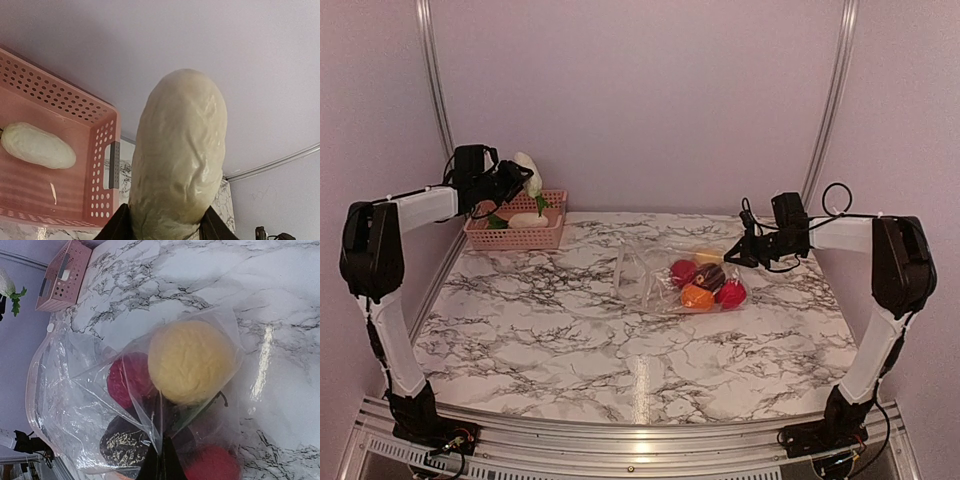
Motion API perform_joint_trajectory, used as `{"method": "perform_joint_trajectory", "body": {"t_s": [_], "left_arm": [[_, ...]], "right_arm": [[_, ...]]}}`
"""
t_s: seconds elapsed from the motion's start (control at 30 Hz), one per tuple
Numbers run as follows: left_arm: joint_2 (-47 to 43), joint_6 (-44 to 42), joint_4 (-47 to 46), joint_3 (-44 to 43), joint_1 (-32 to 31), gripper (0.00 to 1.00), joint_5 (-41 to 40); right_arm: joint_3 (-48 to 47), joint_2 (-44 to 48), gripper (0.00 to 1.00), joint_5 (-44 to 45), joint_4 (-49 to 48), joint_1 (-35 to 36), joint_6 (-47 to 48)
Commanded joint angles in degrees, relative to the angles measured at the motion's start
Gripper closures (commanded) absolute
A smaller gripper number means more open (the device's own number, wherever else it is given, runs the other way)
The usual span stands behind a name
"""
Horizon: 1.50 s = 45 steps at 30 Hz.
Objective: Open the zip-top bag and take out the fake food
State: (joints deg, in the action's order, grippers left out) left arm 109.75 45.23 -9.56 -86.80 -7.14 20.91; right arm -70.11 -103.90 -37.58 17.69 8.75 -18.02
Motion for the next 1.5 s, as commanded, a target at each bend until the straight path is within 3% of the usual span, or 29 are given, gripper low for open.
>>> {"method": "perform_joint_trajectory", "body": {"t_s": [0.0,0.4,0.53,0.7,0.83,0.97,1.1,1.27,1.47], "left_arm": [[6.1,-0.9,5.4,-6.5,2.0,0.81,-6.3],[14.9,6.1,10.3,-13.4,5.1,0.67,-18.4],[18.6,7.6,14.7,-17.3,5.8,0.62,-19.0],[20.5,7.6,16.0,-20.1,6.3,0.4,-17.0],[19.1,5.4,14.9,-20.1,6.3,0.3,-15.8],[15.0,2.9,12.4,-15.5,5.9,0.25,-12.8],[7.5,0.4,6.4,-5.2,5.4,0.24,-9.4],[-1.9,-1.6,-1.5,9.3,3.2,0.3,-0.7],[-6.8,-5.5,-4.8,20.1,-5.1,0.37,9.8]], "right_arm": [[0.1,2.0,1.0,-0.8,-1.3,-0.6,-0.6],[-1.6,1.1,1.0,-0.6,-0.1,-0.6,-0.9],[-1.9,0.7,1.0,-0.9,-0.1,-0.5,-1.1],[-1.7,0.7,1.0,-1.2,-0.1,-0.4,-1.2],[-1.0,0.9,1.0,-1.3,-0.6,-0.1,-1.5],[-0.1,1.3,1.0,-1.4,-1.2,0.4,-1.6],[0.7,1.7,1.0,-1.6,-1.7,0.8,-1.8],[1.5,2.2,1.0,-1.8,-2.0,1.6,-2.0],[3.1,2.5,1.0,-2.0,-3.0,3.1,-2.4]]}}
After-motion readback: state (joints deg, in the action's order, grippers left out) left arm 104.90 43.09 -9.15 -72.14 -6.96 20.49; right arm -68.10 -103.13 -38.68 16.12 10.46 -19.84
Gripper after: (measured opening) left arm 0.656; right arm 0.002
